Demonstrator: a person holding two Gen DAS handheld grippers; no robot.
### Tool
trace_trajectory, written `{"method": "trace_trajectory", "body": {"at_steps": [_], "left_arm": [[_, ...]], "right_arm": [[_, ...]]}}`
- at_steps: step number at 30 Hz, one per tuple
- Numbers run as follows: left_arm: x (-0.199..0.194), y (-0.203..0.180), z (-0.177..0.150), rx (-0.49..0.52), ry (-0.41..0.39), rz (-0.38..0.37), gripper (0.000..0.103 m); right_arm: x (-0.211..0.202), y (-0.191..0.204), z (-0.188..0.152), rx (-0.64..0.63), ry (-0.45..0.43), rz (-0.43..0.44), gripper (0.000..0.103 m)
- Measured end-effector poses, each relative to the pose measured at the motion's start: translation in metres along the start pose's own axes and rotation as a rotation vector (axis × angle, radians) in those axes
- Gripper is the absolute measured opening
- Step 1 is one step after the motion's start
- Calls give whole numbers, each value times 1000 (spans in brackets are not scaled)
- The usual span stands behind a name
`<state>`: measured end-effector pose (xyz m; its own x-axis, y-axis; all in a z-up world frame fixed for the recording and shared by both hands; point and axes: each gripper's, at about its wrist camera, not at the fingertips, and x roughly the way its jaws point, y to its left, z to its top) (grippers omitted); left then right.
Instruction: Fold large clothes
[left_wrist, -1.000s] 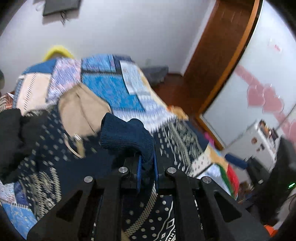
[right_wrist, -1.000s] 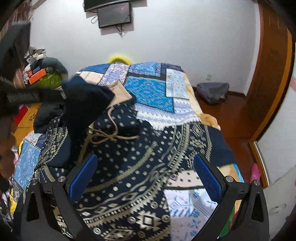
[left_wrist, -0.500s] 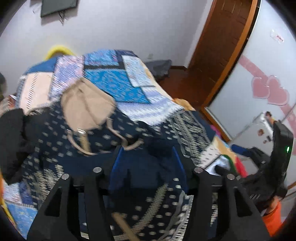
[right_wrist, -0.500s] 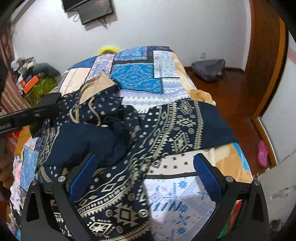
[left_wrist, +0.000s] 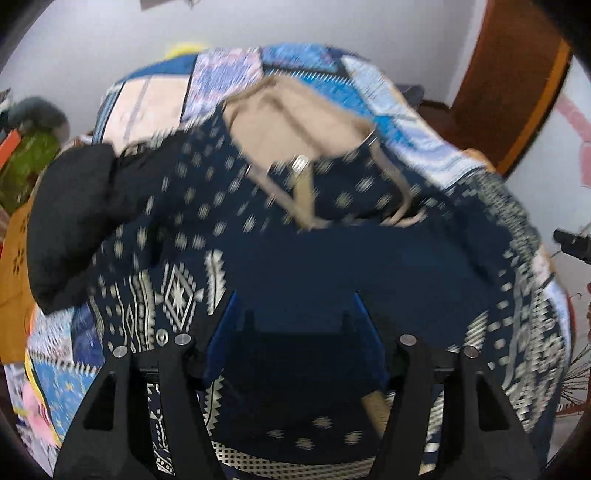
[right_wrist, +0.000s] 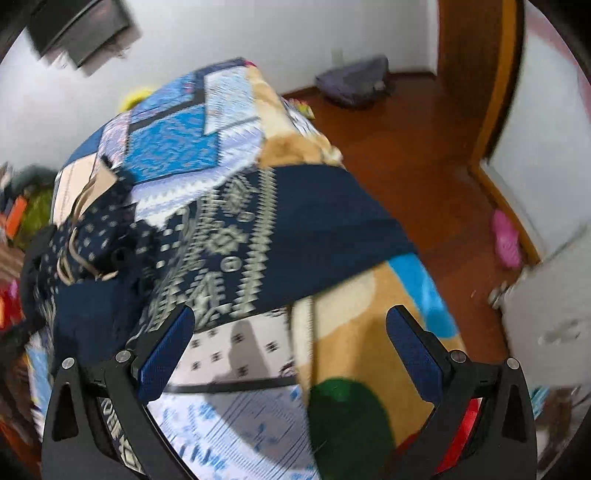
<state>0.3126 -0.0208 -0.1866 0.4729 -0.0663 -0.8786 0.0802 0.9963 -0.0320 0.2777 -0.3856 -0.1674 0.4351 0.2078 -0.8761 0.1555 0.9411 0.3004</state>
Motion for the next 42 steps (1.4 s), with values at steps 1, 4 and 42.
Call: {"method": "trace_trajectory", "body": {"at_steps": [1,4,42], "left_arm": [[4,3,-3,-8,12,1,62],[21,11,-13,-46,54,-2,62],[-43,-14,-22,-1,-118,-34,64]], "right_arm": [[8,-11,3,50,19,30,103],[29,-39,10,203,53,102,98],[9,178,-43,-361,101,269,10]]}}
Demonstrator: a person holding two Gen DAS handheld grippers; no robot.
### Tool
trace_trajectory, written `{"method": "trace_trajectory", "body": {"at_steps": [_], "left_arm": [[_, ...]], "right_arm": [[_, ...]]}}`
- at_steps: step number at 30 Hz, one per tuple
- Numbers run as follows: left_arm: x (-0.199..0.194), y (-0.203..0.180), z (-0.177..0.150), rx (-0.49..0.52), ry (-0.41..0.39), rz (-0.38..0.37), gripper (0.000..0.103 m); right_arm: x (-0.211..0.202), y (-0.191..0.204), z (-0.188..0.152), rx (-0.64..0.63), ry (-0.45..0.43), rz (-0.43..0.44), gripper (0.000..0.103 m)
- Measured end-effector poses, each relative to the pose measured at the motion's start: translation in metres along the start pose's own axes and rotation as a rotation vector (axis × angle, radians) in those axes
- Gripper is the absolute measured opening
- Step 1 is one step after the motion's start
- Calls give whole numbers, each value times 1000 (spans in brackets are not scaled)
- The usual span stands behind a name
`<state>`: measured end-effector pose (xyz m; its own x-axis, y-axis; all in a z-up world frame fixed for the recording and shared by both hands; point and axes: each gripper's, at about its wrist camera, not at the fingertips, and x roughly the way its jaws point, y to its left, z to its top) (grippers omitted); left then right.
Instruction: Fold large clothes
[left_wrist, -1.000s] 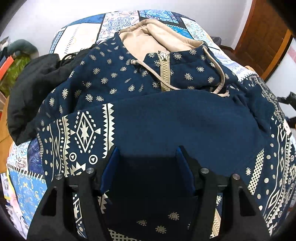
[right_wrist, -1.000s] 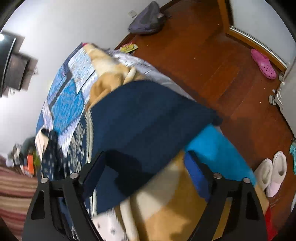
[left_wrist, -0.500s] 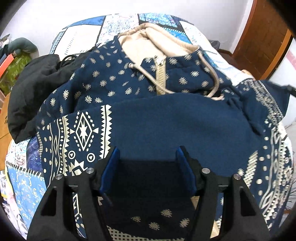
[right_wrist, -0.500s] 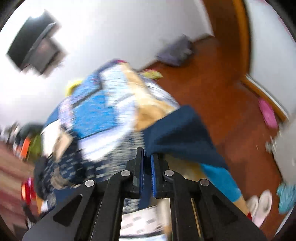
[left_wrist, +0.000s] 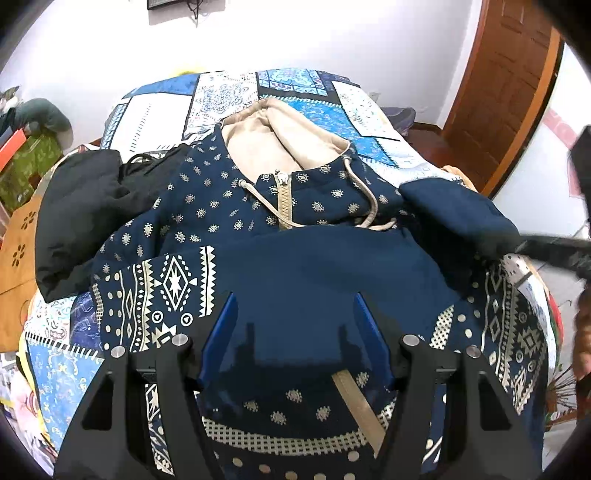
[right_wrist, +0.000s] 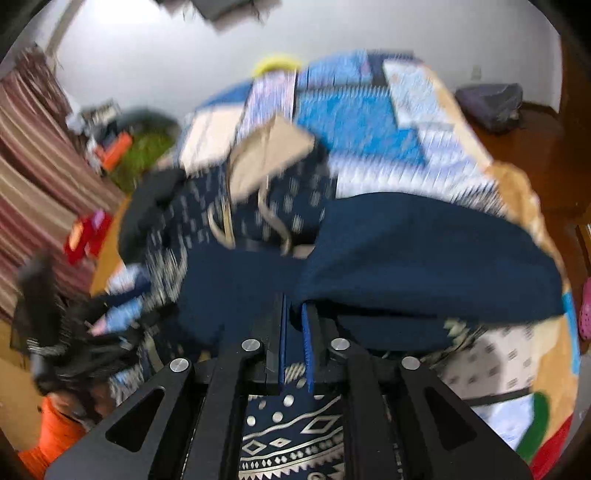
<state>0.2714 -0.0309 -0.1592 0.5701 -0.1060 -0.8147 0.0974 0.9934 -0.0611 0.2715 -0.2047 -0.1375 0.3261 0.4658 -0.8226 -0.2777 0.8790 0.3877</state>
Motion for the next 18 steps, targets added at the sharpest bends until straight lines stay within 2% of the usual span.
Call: {"method": "trace_trajectory", "body": {"at_steps": [2,5,6,7,9,10,14,18], "left_arm": [[-3,-2,-3,13,-1,4,64],[-4,-1,-7,26,2,13,64],[-4,-1,-9,26,2,15,64],[-4,-1,-9,24,3,14,64],[-3,1,-10,17,5,11,64],[-3,1,-10,14,4,8,64],[-1,1,-9,-4,5,-2,64],[1,1,-8,-14,7,-3,64]], "right_arm": [[13,-3,-2,28,70,-36,10],[6,-13,-8,72,104,4,16],[5,-16,-10,77,114,15,25],[-2,-19,-11,76,116,20,40],[-16,-18,-13,54,73,1,58],[-24,-19,-13,41,46,-20,61],[-51,-43,-10,96,-41,-74,62],[-64,-88,-10,263,-97,-92,62]]}}
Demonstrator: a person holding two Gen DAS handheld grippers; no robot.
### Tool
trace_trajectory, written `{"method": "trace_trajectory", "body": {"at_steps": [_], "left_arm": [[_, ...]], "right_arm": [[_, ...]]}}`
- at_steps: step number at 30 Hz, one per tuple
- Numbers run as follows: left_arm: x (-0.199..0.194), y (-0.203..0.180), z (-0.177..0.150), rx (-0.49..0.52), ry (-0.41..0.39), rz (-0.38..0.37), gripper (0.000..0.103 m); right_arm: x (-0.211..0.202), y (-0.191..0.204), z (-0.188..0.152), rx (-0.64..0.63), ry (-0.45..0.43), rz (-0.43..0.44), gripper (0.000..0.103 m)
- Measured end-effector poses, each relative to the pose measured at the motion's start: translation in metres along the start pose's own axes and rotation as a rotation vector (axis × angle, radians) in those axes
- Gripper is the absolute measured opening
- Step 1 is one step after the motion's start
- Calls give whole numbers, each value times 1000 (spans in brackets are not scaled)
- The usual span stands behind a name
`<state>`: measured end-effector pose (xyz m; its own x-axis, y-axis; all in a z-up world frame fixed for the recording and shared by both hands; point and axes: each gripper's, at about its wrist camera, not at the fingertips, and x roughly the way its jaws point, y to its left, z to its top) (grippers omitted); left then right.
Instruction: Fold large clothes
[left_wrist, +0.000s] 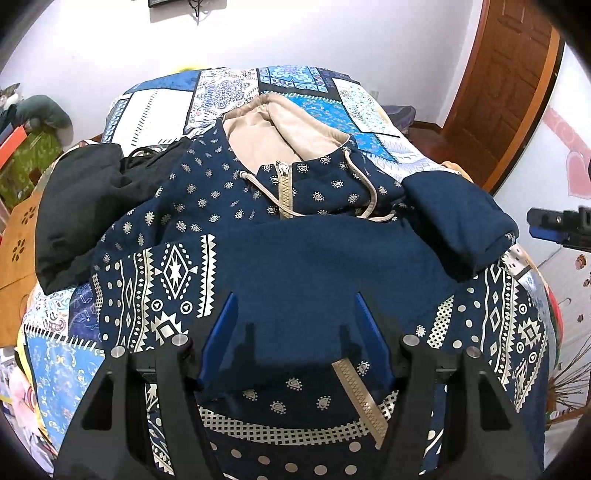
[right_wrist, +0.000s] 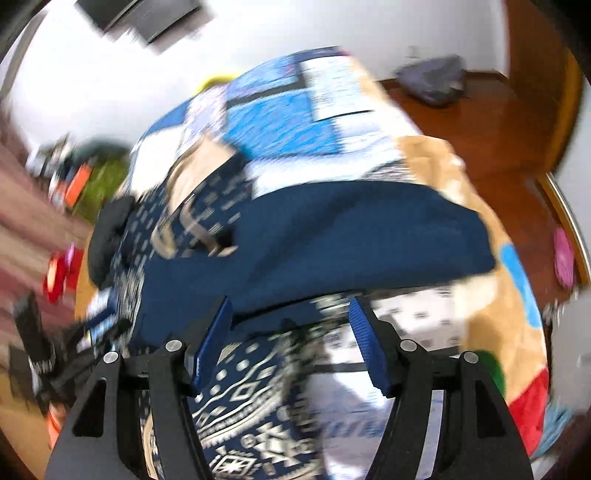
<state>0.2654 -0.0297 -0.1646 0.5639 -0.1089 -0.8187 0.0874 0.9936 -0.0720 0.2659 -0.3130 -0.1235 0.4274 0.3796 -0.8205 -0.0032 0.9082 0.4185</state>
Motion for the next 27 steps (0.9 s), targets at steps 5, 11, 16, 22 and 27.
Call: {"method": "trace_trajectory", "body": {"at_steps": [5,11,16,22,27], "left_arm": [[0,0,0,-1,2,2,64],[2,2,0,-11,5,4,64],[0,6,-2,-14,6,16,64],[-6,15,-6,-25,-3,30,64],[-17,23,-8,-42,-28,28,64]], "right_arm": [[18,-59,7,216,20,0,62],[45,-99,11,399,19,48,62],[57,-103,24,401,-24,-13,37],[30,-80,37,293,-138,-144,13],[-13,-33,40,135,-225,-96,10]]}}
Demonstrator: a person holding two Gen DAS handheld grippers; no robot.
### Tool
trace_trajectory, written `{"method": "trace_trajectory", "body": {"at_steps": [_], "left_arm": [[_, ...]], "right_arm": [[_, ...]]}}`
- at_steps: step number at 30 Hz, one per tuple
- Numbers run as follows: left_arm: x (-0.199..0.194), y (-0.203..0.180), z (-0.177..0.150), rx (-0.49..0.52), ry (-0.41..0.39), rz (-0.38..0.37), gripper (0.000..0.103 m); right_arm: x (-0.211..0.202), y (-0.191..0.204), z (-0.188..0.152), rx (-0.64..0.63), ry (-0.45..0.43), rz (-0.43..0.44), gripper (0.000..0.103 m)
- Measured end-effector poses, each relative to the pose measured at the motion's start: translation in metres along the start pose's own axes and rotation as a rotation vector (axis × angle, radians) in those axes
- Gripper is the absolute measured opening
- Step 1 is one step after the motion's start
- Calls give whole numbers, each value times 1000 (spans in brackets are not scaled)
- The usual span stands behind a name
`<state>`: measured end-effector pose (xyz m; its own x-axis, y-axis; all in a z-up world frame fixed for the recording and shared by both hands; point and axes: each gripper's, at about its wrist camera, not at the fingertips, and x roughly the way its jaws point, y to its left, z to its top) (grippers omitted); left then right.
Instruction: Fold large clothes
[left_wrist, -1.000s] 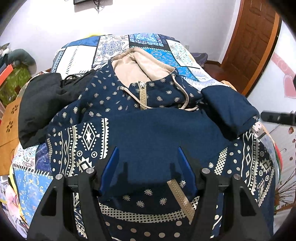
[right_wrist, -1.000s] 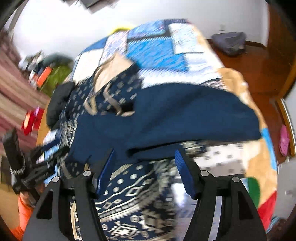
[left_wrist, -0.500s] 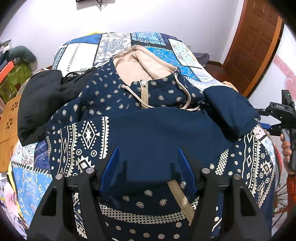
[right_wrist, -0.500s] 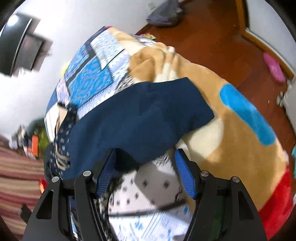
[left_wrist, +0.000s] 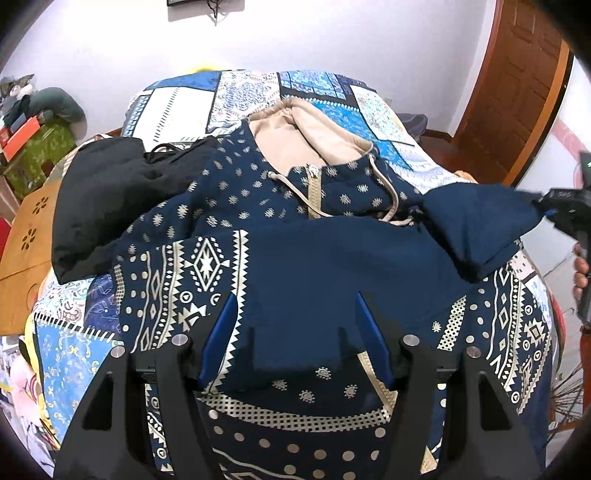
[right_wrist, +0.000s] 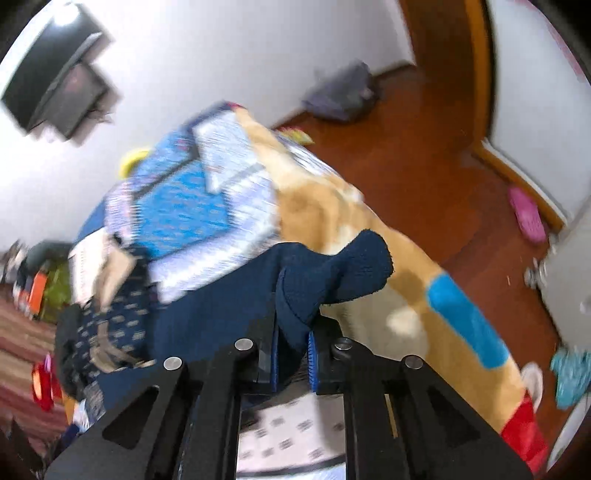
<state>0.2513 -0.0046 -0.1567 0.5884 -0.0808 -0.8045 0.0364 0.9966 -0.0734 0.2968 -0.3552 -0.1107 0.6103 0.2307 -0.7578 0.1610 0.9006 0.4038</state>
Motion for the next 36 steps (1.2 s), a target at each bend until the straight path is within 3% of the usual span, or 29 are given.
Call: {"method": "trace_trajectory", "body": {"at_steps": [7,13,18,23,26,27,29,31,36], "left_arm": [[-27,20,3,-47,-62,-10,64],[-60,54,5,-114,-131,-8,64],[-85,92,-6,-174,-155,5,64],[-85,116,-27,-190,-110,47,64],[-76,123,-41,-194,-66,58,64],[-72,124,-45,-196,-53,58,64],[-65,123,-50,-199,-29,52,64],[-57,117,-53,-195,-9,39,64],[-38,90,-51,-151,31,0,64]], "right_arm": [[-60,115,-7,-270,-33,188,10],[-45,203,-45,-401,74,332,10],[22,248,-105,-443,272,357,10],[80,271,-170,-540,437,281,12],[100,274,-192,-571,536,216,15],[104,275,-197,-591,573,197,18],[108,274,-207,-636,670,236,36],[101,271,-208,-665,689,278,59],[64,247,-194,-726,621,267,63]]}}
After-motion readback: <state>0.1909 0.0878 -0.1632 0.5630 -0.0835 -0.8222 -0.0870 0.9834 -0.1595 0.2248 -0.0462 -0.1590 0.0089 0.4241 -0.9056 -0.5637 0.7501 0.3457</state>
